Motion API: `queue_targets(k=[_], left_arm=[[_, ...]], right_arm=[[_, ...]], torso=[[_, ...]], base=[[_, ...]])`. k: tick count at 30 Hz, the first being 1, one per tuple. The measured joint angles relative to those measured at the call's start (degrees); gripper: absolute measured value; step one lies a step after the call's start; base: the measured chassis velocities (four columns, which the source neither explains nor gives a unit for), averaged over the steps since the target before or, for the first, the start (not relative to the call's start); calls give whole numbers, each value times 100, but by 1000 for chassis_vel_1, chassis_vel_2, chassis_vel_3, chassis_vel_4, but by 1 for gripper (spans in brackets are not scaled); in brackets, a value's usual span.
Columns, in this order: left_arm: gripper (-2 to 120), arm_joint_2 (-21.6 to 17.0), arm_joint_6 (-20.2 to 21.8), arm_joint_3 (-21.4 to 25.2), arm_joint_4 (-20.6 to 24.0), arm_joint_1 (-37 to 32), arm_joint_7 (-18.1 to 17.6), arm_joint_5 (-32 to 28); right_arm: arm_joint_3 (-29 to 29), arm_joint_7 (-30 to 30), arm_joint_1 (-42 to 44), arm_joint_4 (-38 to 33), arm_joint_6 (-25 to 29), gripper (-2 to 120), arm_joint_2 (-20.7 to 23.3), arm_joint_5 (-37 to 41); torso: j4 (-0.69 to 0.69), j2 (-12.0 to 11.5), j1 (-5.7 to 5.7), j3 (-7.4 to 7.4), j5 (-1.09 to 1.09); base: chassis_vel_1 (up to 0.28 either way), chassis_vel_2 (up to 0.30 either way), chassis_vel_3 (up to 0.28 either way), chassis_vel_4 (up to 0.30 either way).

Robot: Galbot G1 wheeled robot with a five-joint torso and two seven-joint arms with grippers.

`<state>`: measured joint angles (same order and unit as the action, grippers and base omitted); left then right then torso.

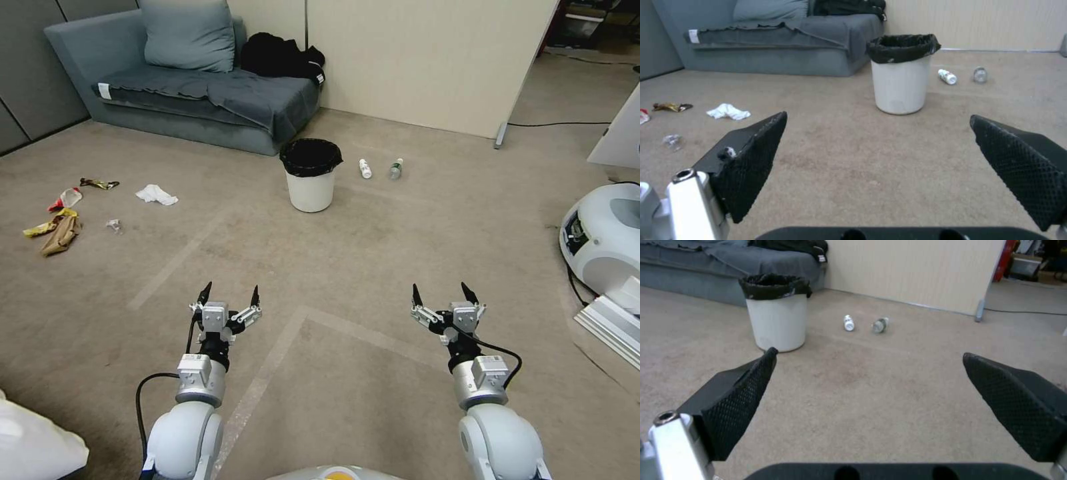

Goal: Pick up the trash bin, then pick up the garbage from the floor and place it into the trash bin.

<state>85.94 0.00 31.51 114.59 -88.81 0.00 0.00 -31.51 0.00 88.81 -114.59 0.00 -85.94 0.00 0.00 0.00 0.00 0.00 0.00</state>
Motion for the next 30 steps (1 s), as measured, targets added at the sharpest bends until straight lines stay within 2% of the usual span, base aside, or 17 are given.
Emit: queue_targets(k=[10,13,15,16,19,20,22,23,26,27,28,30], left_arm=[[100,0,6,1,0,-1,0,0],[100,0,38,1,24,-19,-5,5],[100,0,184,0,184,-86,-46,41],[100,0,184,0,184,-86,-46,41],[100,0,748,1,831,-359,-253,210],[100,0,748,1,831,-359,-253,210],[100,-1,1161,1,1306,-559,-410,335],[100,-1,1161,1,1306,-559,-410,335],[100,-4,1751,0,1975,-845,-626,509],[100,-4,1751,0,1975,-845,-626,509],[100,-4,1957,-1,2212,-942,-700,571],[100,-6,2092,-3,2366,-1005,-760,602]], right_arm=[[-1,0,15,-14,0,100,-1,0],[-9,6,181,-191,17,100,-45,-47],[-46,48,658,-679,99,100,-182,-200],[-46,48,658,-679,99,100,-182,-200],[-95,116,1338,-1383,227,100,-379,-421],[-95,116,1338,-1383,227,100,-379,-421],[-130,164,1826,-1888,312,100,-516,-580],[-130,164,1826,-1888,312,100,-516,-580],[-152,188,2184,-2290,502,100,-618,-647],[-152,188,2184,-2290,502,100,-618,-647],[-142,160,2175,-2358,683,100,-617,-572],[-143,141,2174,-2370,763,100,-617,-528]], torso=[[0,0,0,0,0],[3,0,0,0,1],[-1,0,0,0,-2],[-1,0,0,0,-2],[0,0,0,0,-1],[0,0,0,0,-1],[-1,0,-1,0,-1],[-1,0,-1,0,-1],[-2,0,0,0,1],[-2,0,0,0,1],[2,0,-1,-1,1],[2,0,-1,-1,-1]], base=[[0,0,0,0],[0,0,0,0],[0,0,0,0],[0,0,0,0],[0,0,0,0],[0,0,0,0],[0,0,0,0],[0,0,0,0],[0,0,0,0],[0,0,0,0],[0,0,0,0],[0,0,0,0]])
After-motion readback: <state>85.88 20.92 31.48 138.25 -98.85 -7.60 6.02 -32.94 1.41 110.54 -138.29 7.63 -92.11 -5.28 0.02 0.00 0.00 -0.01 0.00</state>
